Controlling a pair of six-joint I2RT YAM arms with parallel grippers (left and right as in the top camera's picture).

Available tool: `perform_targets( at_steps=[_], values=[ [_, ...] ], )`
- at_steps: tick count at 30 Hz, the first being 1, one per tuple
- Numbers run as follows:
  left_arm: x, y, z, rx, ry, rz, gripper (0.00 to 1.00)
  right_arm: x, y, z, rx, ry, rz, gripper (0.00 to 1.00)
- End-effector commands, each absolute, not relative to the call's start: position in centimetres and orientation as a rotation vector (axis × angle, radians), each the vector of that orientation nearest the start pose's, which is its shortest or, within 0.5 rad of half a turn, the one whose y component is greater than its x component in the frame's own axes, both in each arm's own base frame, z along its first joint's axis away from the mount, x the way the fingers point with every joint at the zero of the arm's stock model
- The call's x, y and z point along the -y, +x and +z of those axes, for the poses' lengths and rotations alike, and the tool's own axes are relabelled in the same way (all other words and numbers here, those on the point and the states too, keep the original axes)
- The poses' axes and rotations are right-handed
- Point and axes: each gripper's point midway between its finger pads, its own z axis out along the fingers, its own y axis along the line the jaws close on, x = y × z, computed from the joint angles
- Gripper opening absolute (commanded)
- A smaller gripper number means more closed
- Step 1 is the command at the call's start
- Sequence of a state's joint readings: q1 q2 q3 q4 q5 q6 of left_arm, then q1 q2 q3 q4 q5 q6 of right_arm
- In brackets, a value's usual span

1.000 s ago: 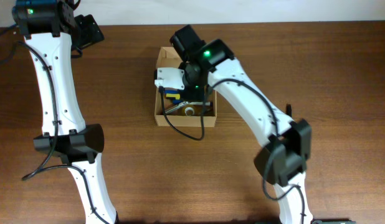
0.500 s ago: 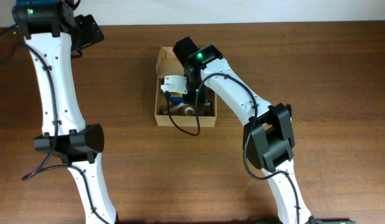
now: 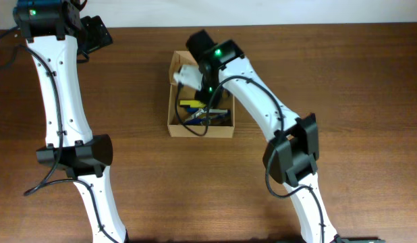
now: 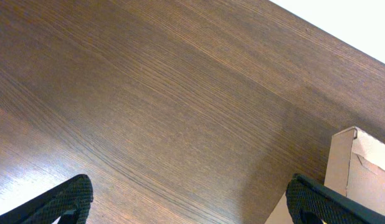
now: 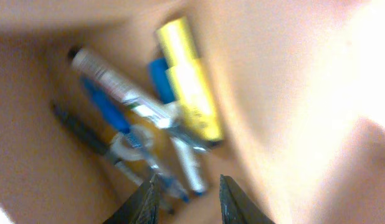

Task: Pack container
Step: 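Lower the blue pen into the box, release, withdraw right arm, then grasp the last black pen with the right gripper and lift it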

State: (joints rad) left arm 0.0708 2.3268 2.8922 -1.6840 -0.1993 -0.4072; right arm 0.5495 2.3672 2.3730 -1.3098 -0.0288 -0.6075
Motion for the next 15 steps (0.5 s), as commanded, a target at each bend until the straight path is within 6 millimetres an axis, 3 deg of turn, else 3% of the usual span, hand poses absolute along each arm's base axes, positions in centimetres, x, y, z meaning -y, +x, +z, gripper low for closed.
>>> perform_targets(
  at_steps=[1,5,9,12,15],
  values=[
    [-7.0,47.8,27.1,-2.564,-0.687,0.166,1.00,-25.0,45.4,24.4,-2.329,-1.147,-0.106,0.31],
    [-7.0,47.8,27.1,-2.564,-0.687,0.166,1.00,-18.8,44.2,33.2,-2.261,-0.851,-0.233,0.30],
    [-7.0,47.8,27.1,-2.564,-0.687,0.166,1.00,-10.7,43.6,36.5,-2.263,-0.642,-0.293,0.31],
    [-7.0,47.8,27.1,-2.564,-0.687,0.166,1.00,-3.1,43.1,35.2,-2.341,-0.464,-0.354,0.33],
    [-7.0,47.8,27.1,-2.564,-0.687,0.166,1.00,2.6,41.6,30.2,-2.536,-0.260,-0.326,0.33]
  ],
)
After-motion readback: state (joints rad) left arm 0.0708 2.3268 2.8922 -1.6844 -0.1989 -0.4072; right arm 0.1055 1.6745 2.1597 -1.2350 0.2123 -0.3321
